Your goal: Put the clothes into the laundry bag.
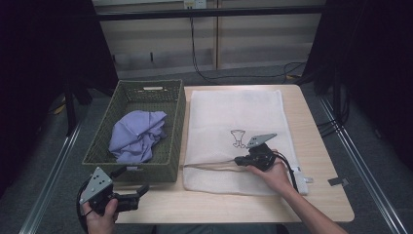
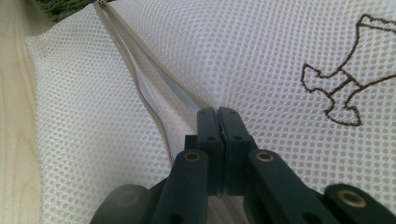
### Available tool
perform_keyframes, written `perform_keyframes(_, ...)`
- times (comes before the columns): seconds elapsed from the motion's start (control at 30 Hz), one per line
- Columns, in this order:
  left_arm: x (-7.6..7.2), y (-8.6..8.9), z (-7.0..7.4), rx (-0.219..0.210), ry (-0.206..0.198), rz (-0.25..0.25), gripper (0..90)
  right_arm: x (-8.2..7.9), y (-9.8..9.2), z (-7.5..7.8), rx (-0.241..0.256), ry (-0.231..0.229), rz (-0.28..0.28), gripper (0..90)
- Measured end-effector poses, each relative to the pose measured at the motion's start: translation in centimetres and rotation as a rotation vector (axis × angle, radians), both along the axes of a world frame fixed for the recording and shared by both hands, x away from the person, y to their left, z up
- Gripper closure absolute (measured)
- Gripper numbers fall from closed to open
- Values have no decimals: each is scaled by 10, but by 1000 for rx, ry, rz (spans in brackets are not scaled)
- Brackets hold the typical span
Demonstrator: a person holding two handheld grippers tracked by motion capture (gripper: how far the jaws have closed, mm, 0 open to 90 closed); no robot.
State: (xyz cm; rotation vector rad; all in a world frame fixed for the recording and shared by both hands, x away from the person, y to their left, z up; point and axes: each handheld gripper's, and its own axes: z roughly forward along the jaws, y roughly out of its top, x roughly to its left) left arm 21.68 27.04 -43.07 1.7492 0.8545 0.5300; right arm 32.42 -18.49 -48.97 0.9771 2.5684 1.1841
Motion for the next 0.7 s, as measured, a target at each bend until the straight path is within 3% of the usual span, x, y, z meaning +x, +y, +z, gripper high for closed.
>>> perform_keyframes(0.2,-1,-1,0,-3,-1,-10,26,-1,-1,3,17,-3,-5,890)
perform_keyframes(0.27,1,1,0,-23,9,-16,26,-1,-3,5,34,2,-9,891)
perform_keyframes(0.47,1,4,0,-25,7,5,26,-1,-5,9,59,-3,-15,891)
perform_keyframes(0.7,2,4,0,-32,13,-4,26,-3,-7,13,90,-26,-20,891)
